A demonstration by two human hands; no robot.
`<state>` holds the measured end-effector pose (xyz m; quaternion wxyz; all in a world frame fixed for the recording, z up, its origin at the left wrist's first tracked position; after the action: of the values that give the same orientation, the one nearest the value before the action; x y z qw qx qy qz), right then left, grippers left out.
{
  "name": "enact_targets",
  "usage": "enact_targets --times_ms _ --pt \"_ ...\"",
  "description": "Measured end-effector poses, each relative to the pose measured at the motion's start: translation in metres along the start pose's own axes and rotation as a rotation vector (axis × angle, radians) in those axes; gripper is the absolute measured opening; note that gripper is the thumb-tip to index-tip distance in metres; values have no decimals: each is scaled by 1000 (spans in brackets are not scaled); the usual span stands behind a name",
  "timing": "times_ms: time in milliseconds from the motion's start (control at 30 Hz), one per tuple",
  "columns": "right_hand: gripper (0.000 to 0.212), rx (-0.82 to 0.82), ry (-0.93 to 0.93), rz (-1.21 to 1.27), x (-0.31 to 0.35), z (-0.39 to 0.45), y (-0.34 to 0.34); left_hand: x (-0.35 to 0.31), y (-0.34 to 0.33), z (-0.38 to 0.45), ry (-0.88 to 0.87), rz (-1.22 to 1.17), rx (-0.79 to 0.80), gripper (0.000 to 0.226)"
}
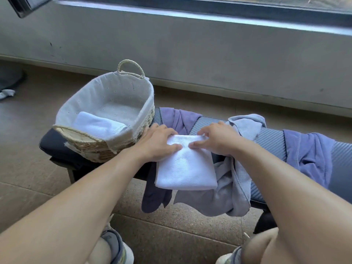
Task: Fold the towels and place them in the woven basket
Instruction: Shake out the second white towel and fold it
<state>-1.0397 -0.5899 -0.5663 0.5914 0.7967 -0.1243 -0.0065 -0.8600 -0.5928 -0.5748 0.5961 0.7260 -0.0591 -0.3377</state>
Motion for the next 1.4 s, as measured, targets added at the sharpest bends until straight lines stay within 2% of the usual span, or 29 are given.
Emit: enact_targets --times_ms 67,200,300,400,533,667,767,867,967,1033,1133,1267,1333,1400 --pt "70 64 0 -10 3 5 -5 -2 4 2 2 -58 -11 44" --pt "64 163 8 15 6 3 -3 -2 15 4 26 -214 -92 53" --pt "53 225 18 130 6 -4 4 -3 17 2 57 -240 -39 43" --pt "50 324 62 353 7 -15 11 -6 20 -6 91 -272 31 39" --pt "41 517 151 723 9 -36 17 -15 40 -18 77 -395 -11 44" --pt "42 420 196 948 0 -45 45 -29 65 -31 9 -579 -145 39" --pt "34 202 265 1053 -5 -55 70 -36 81 -35 -69 -637 -306 40" --pt "30 -2 299 1124 -8 -62 80 -42 89 -38 -177 -557 -446 39" --pt "33 -155 348 908 -8 -69 74 -46 80 -43 -277 -394 -501 39" --pt "37 -213 330 663 -8 -75 60 -45 62 -49 -300 -310 -445 37" --pt "44 -103 325 382 -6 -89 27 -47 32 -63 -352 -221 -284 36" --pt "37 62 425 -33 -3 -114 -16 -56 -8 -88 -482 -73 14 44" --pt "35 90 454 -83 -2 -121 -20 -59 -12 -95 -494 -42 25 47" --pt "27 47 436 -37 1 -121 -11 -59 -2 -94 -402 -126 -85 37"
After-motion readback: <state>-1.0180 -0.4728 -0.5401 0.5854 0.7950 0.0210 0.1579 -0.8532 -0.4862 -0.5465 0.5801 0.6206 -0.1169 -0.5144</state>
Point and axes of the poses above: each hand's wrist, its own z-axis towards the middle knuckle, its own y-axis out of the back of the hand, x = y × z, the point moved 8 cm from there along z, towards the middle knuckle, and after that the axes turned 14 degrees about -y, right-handed, at the moved point
